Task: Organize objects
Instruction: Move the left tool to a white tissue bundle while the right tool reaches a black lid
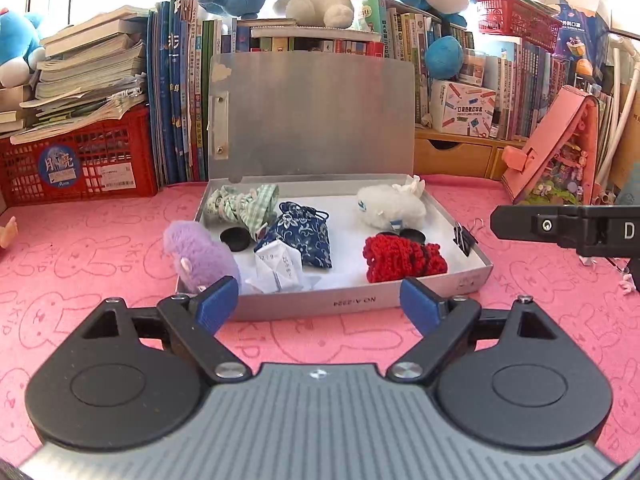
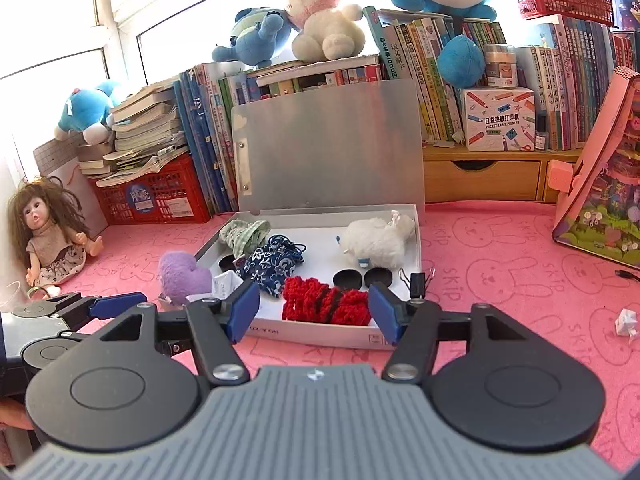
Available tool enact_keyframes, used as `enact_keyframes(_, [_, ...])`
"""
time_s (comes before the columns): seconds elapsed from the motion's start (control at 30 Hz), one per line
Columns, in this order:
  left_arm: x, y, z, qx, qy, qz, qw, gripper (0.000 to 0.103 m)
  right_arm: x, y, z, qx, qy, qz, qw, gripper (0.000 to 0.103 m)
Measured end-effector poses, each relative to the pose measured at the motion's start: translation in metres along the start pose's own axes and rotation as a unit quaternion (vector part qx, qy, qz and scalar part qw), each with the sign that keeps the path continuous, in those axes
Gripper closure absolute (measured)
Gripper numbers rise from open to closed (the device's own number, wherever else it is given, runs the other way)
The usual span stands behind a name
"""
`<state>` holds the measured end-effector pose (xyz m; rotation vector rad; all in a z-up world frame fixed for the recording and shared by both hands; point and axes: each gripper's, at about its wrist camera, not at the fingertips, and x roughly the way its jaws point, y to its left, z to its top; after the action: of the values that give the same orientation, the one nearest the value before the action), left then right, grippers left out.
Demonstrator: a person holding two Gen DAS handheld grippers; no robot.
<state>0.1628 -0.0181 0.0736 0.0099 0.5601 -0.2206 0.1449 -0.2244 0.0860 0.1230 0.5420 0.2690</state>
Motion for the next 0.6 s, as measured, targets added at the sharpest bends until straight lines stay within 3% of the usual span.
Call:
enact_keyframes(0.3, [-0.05,-0.007,-0.064,0.012,0.006,-0.031,0.9994,0.012,-0.036,0.018,-0.058,-0.045,0.004,0.003,0.999,0.026])
enact_keyframes(0.6, [-0.081,-0.011,-0.104,0.026,0.027,-0.1,0.9943,0.011,-0.049,0.015,-0.111,-0.086,0.05,-0.023,0.995,0.026])
